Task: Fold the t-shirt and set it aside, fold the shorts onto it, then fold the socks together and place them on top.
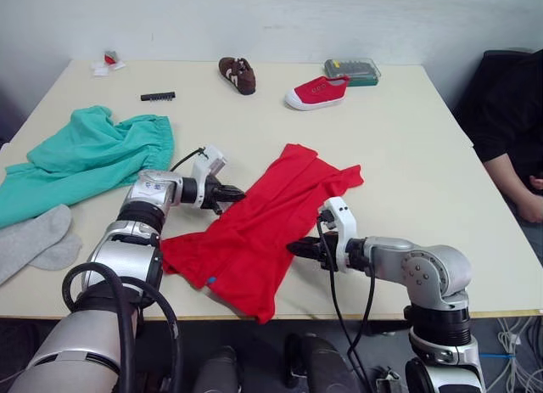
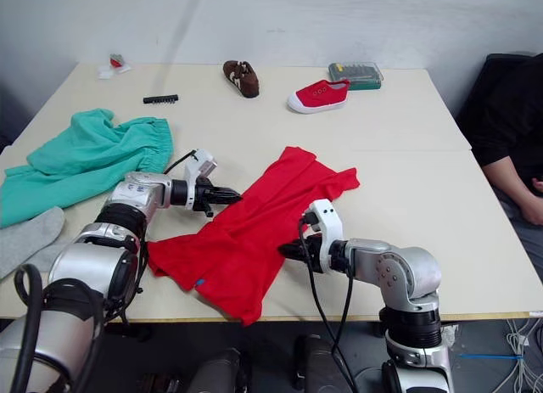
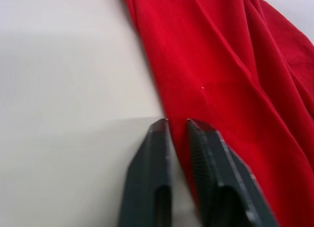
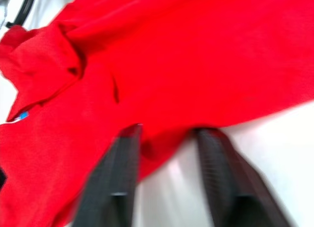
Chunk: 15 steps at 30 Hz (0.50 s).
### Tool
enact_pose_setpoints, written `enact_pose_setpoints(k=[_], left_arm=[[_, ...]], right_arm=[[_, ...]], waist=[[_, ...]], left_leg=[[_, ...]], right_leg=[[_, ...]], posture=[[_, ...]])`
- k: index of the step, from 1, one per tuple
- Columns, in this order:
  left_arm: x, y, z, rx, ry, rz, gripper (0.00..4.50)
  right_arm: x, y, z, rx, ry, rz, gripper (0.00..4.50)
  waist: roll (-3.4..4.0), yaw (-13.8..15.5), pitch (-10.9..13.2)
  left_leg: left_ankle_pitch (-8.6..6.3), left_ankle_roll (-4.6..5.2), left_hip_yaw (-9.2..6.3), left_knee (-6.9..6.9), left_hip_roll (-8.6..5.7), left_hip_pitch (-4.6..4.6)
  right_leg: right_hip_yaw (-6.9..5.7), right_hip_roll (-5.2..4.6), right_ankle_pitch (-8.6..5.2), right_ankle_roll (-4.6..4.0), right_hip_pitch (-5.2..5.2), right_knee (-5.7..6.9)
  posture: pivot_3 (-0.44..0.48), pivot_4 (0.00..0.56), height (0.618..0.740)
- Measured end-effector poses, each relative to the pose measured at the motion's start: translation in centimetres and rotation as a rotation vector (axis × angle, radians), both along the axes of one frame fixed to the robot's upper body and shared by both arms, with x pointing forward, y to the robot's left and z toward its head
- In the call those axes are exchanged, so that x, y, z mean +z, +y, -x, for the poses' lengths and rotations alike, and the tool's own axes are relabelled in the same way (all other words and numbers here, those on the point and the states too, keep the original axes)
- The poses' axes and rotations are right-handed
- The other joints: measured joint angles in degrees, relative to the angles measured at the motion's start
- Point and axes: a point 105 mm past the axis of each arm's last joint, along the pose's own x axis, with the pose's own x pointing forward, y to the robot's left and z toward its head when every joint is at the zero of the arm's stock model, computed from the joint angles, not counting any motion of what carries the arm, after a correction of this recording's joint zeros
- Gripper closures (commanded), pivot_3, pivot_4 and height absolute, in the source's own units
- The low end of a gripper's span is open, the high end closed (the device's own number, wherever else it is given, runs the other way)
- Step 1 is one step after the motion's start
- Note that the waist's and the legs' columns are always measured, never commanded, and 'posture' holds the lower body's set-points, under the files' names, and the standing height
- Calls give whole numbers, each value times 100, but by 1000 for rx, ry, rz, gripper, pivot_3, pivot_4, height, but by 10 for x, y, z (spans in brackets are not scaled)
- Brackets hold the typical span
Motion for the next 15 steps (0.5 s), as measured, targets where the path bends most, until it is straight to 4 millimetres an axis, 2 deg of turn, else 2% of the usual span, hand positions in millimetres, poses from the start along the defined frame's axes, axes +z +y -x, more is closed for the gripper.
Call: enact_pose_setpoints(k=[2, 8, 11, 15], left_arm=[[0, -2, 0, -6, 2, 4, 4500], [0, -4, 1, -10, 2, 10, 4500], [0, -2, 0, 4, 5, 26, 4500], [0, 13, 3, 48, 18, 71, 4500]], right_arm=[[-2, -1, 0, -5, 11, 1, 4460], [-3, -3, 1, 7, 7, 13, 4460], [-1, -11, 1, 40, -3, 42, 4460], [4, -24, 1, 142, -16, 120, 4460]], waist=[[0, -1, 0], [3, 11, 2], [11, 18, 7], [34, 12, 25]], left_leg=[[0, 0, 4, -6, 0, 1], [-1, 2, 5, -7, -1, 1], [-3, 6, 6, -7, -3, -1], [-7, 13, 12, -6, -8, -1]], right_leg=[[1, 1, 0, 0, -1, 0], [3, 0, 0, 0, -2, -13], [4, -2, 0, 0, -2, -17], [9, -4, 0, 1, -2, -21]], posture=[[0, 150, 740], [0, 150, 740], [0, 150, 740], [0, 150, 740]])
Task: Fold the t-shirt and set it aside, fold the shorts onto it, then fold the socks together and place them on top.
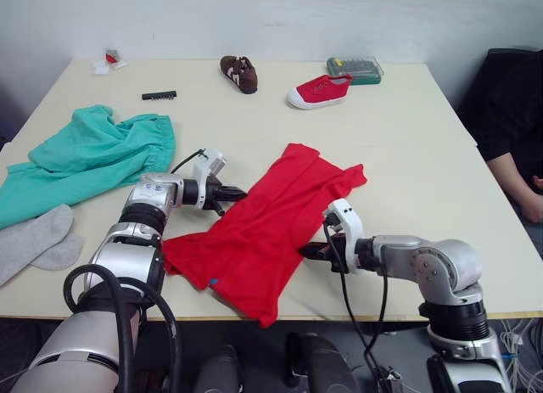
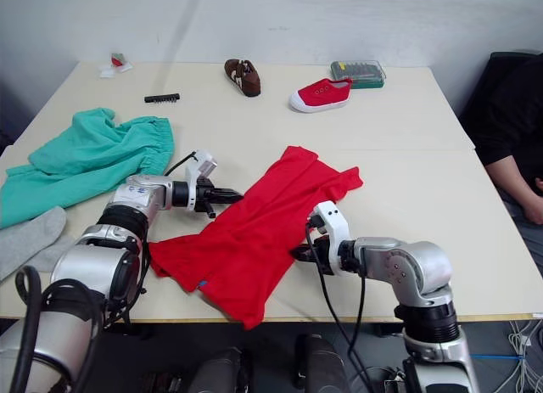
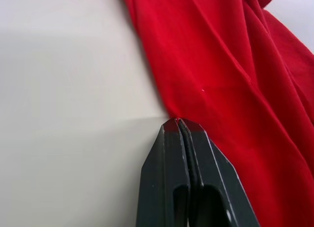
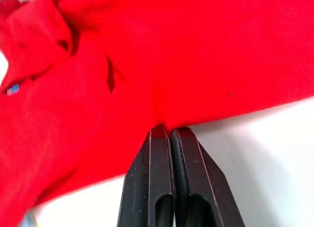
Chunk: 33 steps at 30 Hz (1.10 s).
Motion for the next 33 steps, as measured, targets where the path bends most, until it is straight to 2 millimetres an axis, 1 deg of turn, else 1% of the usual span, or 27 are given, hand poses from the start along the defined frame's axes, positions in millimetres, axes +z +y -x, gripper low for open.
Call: enact_pose_setpoints(k=[4, 7, 9, 11, 14, 18, 20, 23, 28, 30, 32, 33], left_arm=[[-2, 21, 9, 43, -2, 37, 4500], [-6, 33, 24, 82, 7, 70, 4500], [-9, 37, 38, 106, 17, 98, 4500], [-14, 42, 59, 147, 25, 117, 4500], [-19, 46, 83, 217, 49, 145, 4500], [-20, 47, 99, 309, 64, 190, 4500], [-19, 49, 99, 344, 59, 199, 4500], [-16, 53, 93, 380, 46, 190, 4500], [-10, 52, 77, 359, 24, 156, 4500], [-8, 50, 71, 337, 12, 135, 4116], [-5, 50, 65, 290, -13, 89, 3708], [-2, 52, 63, 267, -33, 59, 3295]], right_arm=[[4, -16, -6, 85, -10, 62, 4460], [5, -22, -12, 153, -20, 89, 4460], [6, -26, -16, 195, -25, 104, 4460], [8, -28, -23, 249, -42, 129, 4460], [9, -32, -32, 306, -73, 156, 4460], [11, -34, -45, 337, -116, 170, 4460], [11, -35, -49, 350, -137, 176, 4460], [13, -35, -52, 380, -196, 193, 4460], [12, -36, -51, 360, -276, 175, 4460], [12, -39, -47, 334, -287, 166, 4500], [11, -45, -39, 300, -305, 161, 4106], [10, -48, -34, 282, -302, 157, 3831]], waist=[[13, -6, 11], [19, -10, 17], [21, -7, 21], [23, -12, 22], [24, 6, 24], [24, 35, 24], [24, 84, 25], [25, 129, 25], [28, 148, 27], [34, 148, 30], [36, 177, 33], [38, 192, 34]], left_leg=[[0, 0, 5, -1, 1, 1], [1, -2, 9, 1, 2, 4], [2, -4, 17, 2, 2, 11], [1, -5, 18, 8, 5, 13], [-1, -7, 17, 14, 8, 15], [4, -11, 16, 20, 11, 16], [5, -13, 17, 22, 12, 16], [4, -15, 19, 22, 14, 14], [0, -23, 21, 19, 15, 9], [-1, -27, 24, 17, 16, 4], [1, -34, 21, 13, 17, -1], [-1, -38, 22, 12, 17, -5]], right_leg=[[2, 1, 0, 0, 0, -1], [9, 1, 0, 0, 1, 2], [19, 0, 1, 1, 2, 6], [24, -1, 1, 2, 3, 7], [26, -2, 4, 5, 6, 8], [25, -2, 16, 4, 8, 8], [24, -1, 19, 0, 7, 8], [24, 1, 20, -2, 4, 7], [22, 3, 21, -3, 2, -3], [22, 3, 20, -3, -1, -7], [16, 4, 20, -4, -4, -14], [14, 5, 19, -5, -7, -18]], posture=[[0, 150, 740], [0, 150, 740], [0, 150, 740], [0, 150, 740], [0, 150, 740], [0, 150, 740], [0, 150, 740], [0, 150, 740], [0, 150, 740], [0, 150, 740], [0, 150, 740], [0, 150, 740]])
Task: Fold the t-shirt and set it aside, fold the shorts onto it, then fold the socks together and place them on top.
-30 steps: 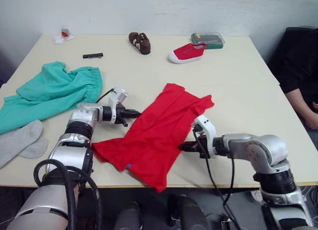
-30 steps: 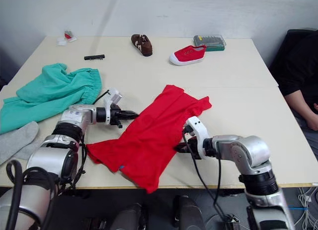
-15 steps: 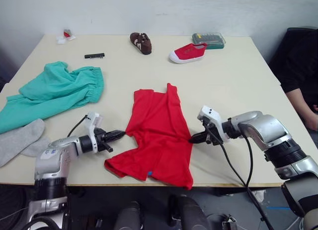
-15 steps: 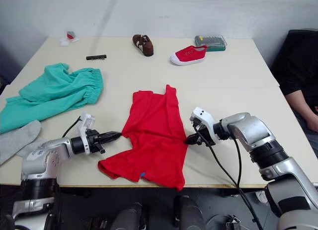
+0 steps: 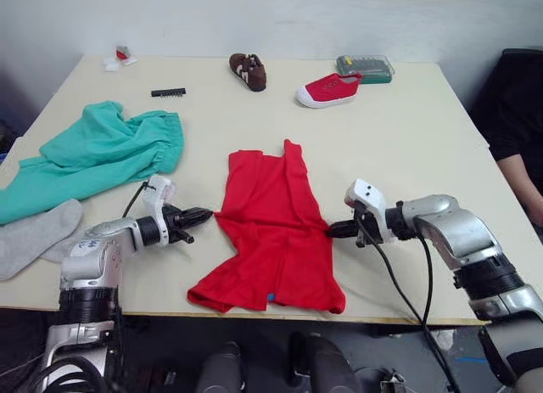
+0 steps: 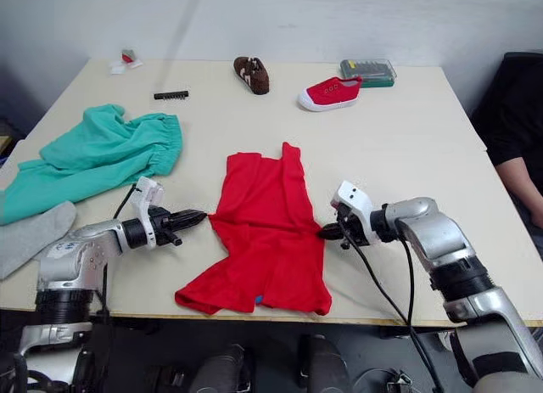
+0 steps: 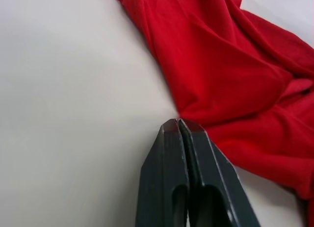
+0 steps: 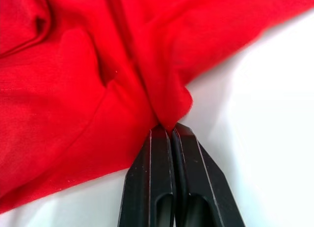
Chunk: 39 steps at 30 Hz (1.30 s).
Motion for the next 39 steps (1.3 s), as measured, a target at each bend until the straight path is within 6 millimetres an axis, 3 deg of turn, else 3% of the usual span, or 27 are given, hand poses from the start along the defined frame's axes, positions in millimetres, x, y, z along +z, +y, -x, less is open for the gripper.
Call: enact_pose_setpoints(k=[6, 8, 12, 18, 21, 28, 39], left_arm=[[21, 4, 4, -173, -128, -145, 1472], [23, 11, 12, -255, -199, -249, 931], [23, 16, 37, -512, -384, -477, 931], [5, 7, 62, -842, -634, -702, 931], [-8, 3, 74, -983, -739, -762, 931], [-9, -1, 80, -1117, -948, -835, 931], [-11, -5, 77, -1129, -980, -822, 931]], right_arm=[[12, -6, 16, -33, -82, -18, 1863], [19, -14, 24, -3, -165, 25, 1812], [23, -34, 38, 130, -412, 191, 1812], [24, -25, 61, 425, -729, 250, 1812], [11, -26, 73, 571, -830, 293, 1812], [-6, -17, 93, 754, -927, 292, 1812], [-9, -11, 91, 724, -951, 266, 1812]], waist=[[20, -31, 12], [21, -31, 13], [22, -24, 14], [22, -27, 14], [21, -22, 16], [27, -22, 14], [32, 52, 13]], left_leg=[[-10, 6, 18, -8, -1, -3], [-9, 4, 26, -27, 2, 0], [-12, 4, 49, -41, 5, 3], [-32, 45, 71, -32, 7, 19], [-33, 48, 75, -28, 11, 22], [-32, 51, 83, -18, 11, 36], [-37, 62, 85, 17, 12, 40]], right_leg=[[13, 0, 0, 0, -6, -15], [14, 5, 0, 0, -10, -29], [21, 13, -1, 2, -13, -49], [43, 15, 6, 15, -1, -49], [44, 15, 6, 15, 1, -47], [51, 16, 6, 15, 9, -33], [63, 16, 6, 15, 10, 1]], posture=[[0, 150, 740], [0, 150, 740], [0, 150, 740], [0, 150, 740], [0, 150, 740], [0, 150, 740], [0, 150, 740]])
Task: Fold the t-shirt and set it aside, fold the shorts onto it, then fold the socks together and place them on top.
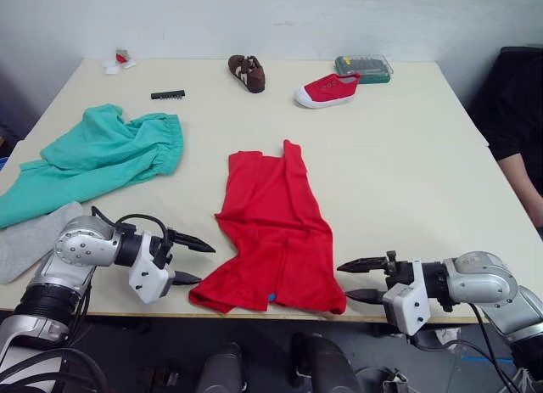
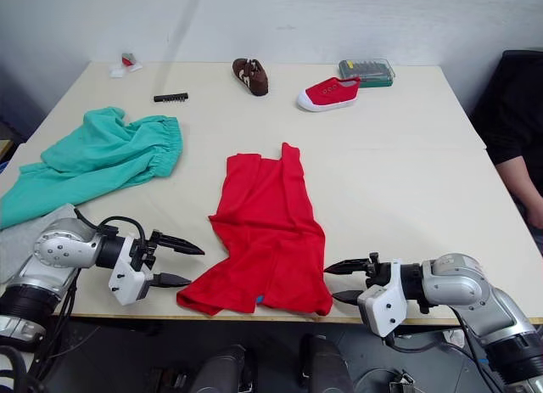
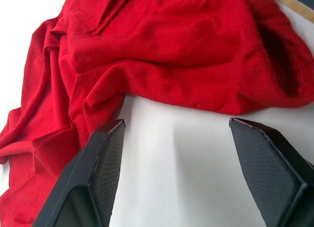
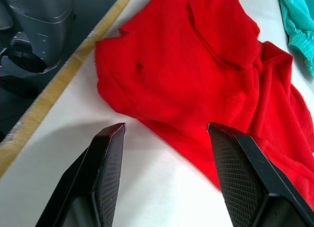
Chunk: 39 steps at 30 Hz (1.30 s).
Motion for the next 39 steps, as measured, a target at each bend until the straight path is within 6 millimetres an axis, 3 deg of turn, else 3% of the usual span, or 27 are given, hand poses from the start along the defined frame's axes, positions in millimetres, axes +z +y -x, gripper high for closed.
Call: enact_pose_setpoints(k=[13, 15, 23, 25, 32, 39], left_arm=[[-7, -11, 11, -48, 29, 25, 931], [-9, -13, 12, -53, 40, 30, 1325], [-23, -20, 19, -75, 131, 35, 3885], [-25, -21, 21, -72, 156, 37, 4475], [-29, -24, 34, -39, 296, 55, 4475], [-32, -16, 79, 57, 645, 27, 4475]], right_arm=[[-11, 25, 8, 86, 4, -16, 1812], [-12, 31, 8, 102, 6, -29, 1812], [-9, 32, 4, 92, -2, -33, 4494], [-10, 32, 5, 85, 9, -39, 4500], [-4, 34, 9, 54, 55, -84, 4500], [26, 32, 29, -100, 358, -195, 4500]], waist=[[10, 33, -6], [15, 33, -9], [15, 55, -9], [15, 55, -9], [16, 27, -8], [18, 33, -3]], left_leg=[[-11, 13, 7, 15, 0, -1], [-11, 13, 9, 16, 0, -1], [-16, 22, 9, 30, -2, -5], [-16, 22, 9, 31, -2, -6], [-18, 21, 9, 31, 2, -7], [-24, 11, -7, 31, 20, -10]], right_leg=[[6, 1, -1, 0, 1, 2], [8, 1, -1, 1, 1, 3], [7, 0, 0, 2, 2, 5], [7, 0, 0, 2, 3, 5], [10, 3, -1, 2, -1, 9], [10, 18, -10, -7, -4, 7]], posture=[[0, 150, 740], [0, 150, 740], [0, 150, 740], [0, 150, 740], [0, 150, 740], [0, 150, 740]])
